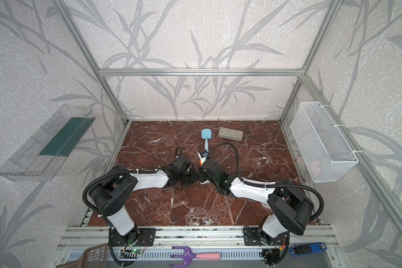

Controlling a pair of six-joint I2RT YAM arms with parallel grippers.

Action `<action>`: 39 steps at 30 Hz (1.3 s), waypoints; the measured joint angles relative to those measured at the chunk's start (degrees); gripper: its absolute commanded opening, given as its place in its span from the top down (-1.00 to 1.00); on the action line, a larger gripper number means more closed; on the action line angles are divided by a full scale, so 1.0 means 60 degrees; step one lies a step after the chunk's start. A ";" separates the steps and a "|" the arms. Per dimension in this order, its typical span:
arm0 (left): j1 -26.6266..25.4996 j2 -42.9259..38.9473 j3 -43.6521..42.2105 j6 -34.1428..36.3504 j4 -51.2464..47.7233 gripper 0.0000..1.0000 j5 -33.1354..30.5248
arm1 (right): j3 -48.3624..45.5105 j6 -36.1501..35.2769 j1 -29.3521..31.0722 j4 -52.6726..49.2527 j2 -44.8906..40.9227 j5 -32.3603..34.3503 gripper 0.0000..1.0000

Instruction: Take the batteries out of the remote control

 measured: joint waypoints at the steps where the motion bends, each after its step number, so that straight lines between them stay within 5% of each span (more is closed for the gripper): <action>1: 0.0000 0.0000 0.0000 0.0000 0.0004 0.85 -0.0007 | 0.0000 0.0011 0.0000 0.0000 0.0004 0.0000 1.00; 20: -0.0076 -0.0033 -0.0069 -0.0084 0.0095 0.85 -0.0062 | -0.0189 0.0084 0.0157 0.0488 0.0412 0.0350 1.00; 39: -0.0357 -0.0033 -0.0142 -0.0495 0.0233 0.85 -0.0146 | -0.1126 0.2830 -0.0404 0.1876 0.0346 0.0313 1.00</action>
